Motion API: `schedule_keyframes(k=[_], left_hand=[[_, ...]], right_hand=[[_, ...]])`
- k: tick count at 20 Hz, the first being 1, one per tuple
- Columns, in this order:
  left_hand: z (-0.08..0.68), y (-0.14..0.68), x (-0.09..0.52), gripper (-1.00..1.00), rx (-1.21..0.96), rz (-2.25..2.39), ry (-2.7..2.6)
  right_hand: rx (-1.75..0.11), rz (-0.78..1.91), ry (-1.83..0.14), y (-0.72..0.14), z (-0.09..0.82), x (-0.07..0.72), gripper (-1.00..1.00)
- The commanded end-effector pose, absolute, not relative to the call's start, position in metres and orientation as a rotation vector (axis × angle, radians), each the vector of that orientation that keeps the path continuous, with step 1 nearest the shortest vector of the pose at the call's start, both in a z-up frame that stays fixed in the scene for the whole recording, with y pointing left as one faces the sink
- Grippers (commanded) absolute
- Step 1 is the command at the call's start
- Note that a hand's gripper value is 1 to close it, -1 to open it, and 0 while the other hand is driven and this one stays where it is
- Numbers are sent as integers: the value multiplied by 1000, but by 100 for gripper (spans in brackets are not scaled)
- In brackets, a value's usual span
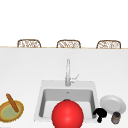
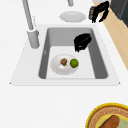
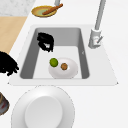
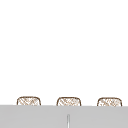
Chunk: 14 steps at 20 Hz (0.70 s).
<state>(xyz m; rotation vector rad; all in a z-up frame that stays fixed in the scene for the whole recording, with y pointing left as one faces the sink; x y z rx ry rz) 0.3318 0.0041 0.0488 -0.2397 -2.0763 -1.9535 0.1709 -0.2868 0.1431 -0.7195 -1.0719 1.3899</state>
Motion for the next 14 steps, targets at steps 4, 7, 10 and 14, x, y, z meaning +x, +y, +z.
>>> schedule_keyframes(k=[4,7,10,14], left_hand=[[42,15,336,-100,-308,-1942,-2064],[43,19,337,-100,-305,-1936,-2055],[43,17,342,-100,-329,-1941,-2037],[44,39,341,-100,-379,-1948,-2073]], right_hand=[[-720,1390,-1072,-287,143,171,0],[-720,1390,-1072,-287,143,171,0],[-720,1390,-1072,-287,143,171,0],[-720,1390,-1072,-287,143,171,0]])
